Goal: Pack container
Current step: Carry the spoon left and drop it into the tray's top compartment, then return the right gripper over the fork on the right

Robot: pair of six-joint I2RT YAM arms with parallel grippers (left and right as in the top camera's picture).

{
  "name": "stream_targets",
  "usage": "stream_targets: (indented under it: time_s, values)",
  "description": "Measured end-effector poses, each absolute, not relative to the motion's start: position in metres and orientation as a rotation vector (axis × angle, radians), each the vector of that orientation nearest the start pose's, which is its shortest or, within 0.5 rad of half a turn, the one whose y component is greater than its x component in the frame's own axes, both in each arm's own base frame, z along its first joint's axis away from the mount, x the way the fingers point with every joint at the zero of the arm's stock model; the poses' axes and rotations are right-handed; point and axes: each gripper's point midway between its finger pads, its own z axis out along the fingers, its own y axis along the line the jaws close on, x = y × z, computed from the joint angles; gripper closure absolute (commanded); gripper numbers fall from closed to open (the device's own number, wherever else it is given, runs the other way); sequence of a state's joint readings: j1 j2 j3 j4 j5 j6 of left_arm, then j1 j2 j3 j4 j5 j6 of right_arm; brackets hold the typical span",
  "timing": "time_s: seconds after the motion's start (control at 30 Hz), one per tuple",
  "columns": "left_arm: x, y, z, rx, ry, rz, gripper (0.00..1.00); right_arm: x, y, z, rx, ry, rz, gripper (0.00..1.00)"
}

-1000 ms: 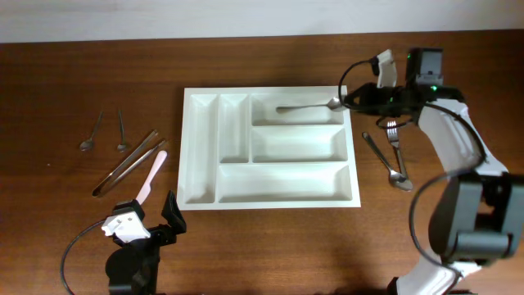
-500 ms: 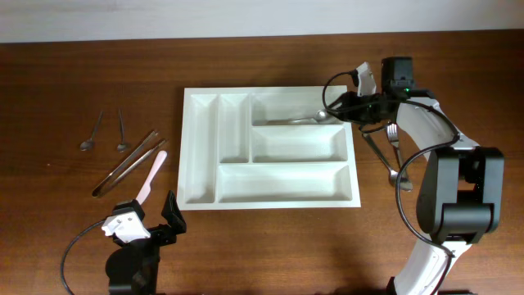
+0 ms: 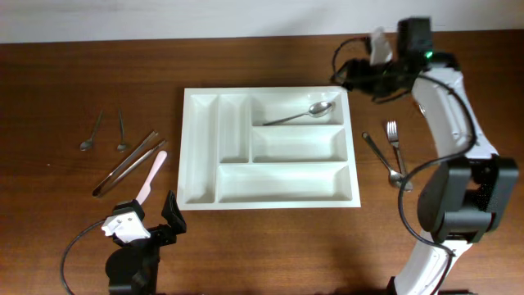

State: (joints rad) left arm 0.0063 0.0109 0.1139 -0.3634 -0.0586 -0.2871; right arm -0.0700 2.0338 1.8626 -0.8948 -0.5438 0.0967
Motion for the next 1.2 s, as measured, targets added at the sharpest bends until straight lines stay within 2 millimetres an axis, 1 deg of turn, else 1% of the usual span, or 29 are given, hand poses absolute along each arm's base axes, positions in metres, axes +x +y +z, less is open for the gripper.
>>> stream_targets:
  time_s: [0.03, 0.1, 0.13, 0.17, 0.23, 0.3, 0.37, 0.4, 0.5, 0.57, 0.6, 0.63, 0.67, 0.7, 0.8, 0.87, 0.9, 0.97, 1.07, 1.2]
  values:
    - [0.231, 0.012, 0.138, -0.309, 1.807, -0.144, 0.01, 0.503, 0.043, 0.18, 0.054, 2.564, 0.683, 0.22]
    - [0.231, 0.012, 0.138, -0.309, 1.807, -0.144, 0.01, 0.501, 0.016, 0.183, 0.123, 2.585, 0.591, 0.22]
    - [0.231, 0.012, 0.138, -0.309, 1.807, -0.144, 0.01, 0.498, 0.002, 0.181, 0.165, 2.605, 0.54, 0.22]
    - [0.231, 0.012, 0.138, -0.309, 1.807, -0.144, 0.01, 0.49, -0.025, 0.173, 0.248, 2.647, 0.449, 0.22]
    - [0.231, 0.012, 0.138, -0.309, 1.807, -0.144, 0.01, 0.481, -0.055, 0.164, 0.341, 2.686, 0.333, 0.22]
    - [0.231, 0.012, 0.138, -0.309, 1.807, -0.144, 0.01, 0.471, -0.089, 0.158, 0.448, 2.71, 0.173, 0.22]
    - [0.231, 0.012, 0.138, -0.309, 1.807, -0.144, 0.01, 0.466, -0.109, 0.156, 0.512, 2.71, 0.082, 0.22]
    - [0.231, 0.012, 0.138, -0.309, 1.807, -0.144, 0.01, 0.462, -0.123, 0.155, 0.555, 2.706, 0.015, 0.22]
    - [0.231, 0.012, 0.138, -0.309, 1.807, -0.144, 0.01, 0.461, -0.145, 0.153, 0.613, 2.687, -0.086, 0.21]
    - [0.231, 0.012, 0.138, -0.309, 1.807, -0.144, 0.01, 0.461, -0.153, 0.147, 0.637, 2.688, -0.117, 0.21]
    - [0.231, 0.012, 0.138, -0.309, 1.807, -0.144, 0.01, 0.462, -0.157, 0.14, 0.647, 2.696, -0.131, 0.21]
    - [0.231, 0.012, 0.138, -0.309, 1.807, -0.144, 0.01, 0.462, -0.161, 0.131, 0.658, 2.71, -0.144, 0.21]
    - [0.231, 0.012, 0.138, -0.309, 1.807, -0.144, 0.01, 0.462, -0.166, 0.111, 0.676, 2.745, -0.168, 0.21]
    - [0.231, 0.012, 0.138, -0.309, 1.807, -0.144, 0.01, 0.461, -0.167, 0.105, 0.681, 2.759, -0.173, 0.21]
    - [0.231, 0.012, 0.138, -0.309, 1.807, -0.144, 0.01, 0.457, -0.172, 0.067, 0.705, 2.837, -0.191, 0.21]
    - [0.231, 0.012, 0.138, -0.309, 1.807, -0.144, 0.01, 0.453, -0.174, 0.046, 0.721, 2.879, -0.195, 0.21]
    - [0.231, 0.012, 0.138, -0.309, 1.807, -0.144, 0.01, 0.452, -0.176, 0.04, 0.728, 2.892, -0.196, 0.21]
    - [0.231, 0.012, 0.138, -0.309, 1.807, -0.144, 0.01, 0.449, -0.181, 0.032, 0.749, 2.902, -0.201, 0.21]
    - [0.231, 0.012, 0.138, -0.309, 1.807, -0.144, 0.01, 0.449, -0.195, 0.033, 0.783, 2.872, -0.211, 0.21]
    - [0.231, 0.012, 0.138, -0.309, 1.807, -0.144, 0.01, 0.439, -0.218, 0.033, 0.856, 2.852, -0.22, 0.21]
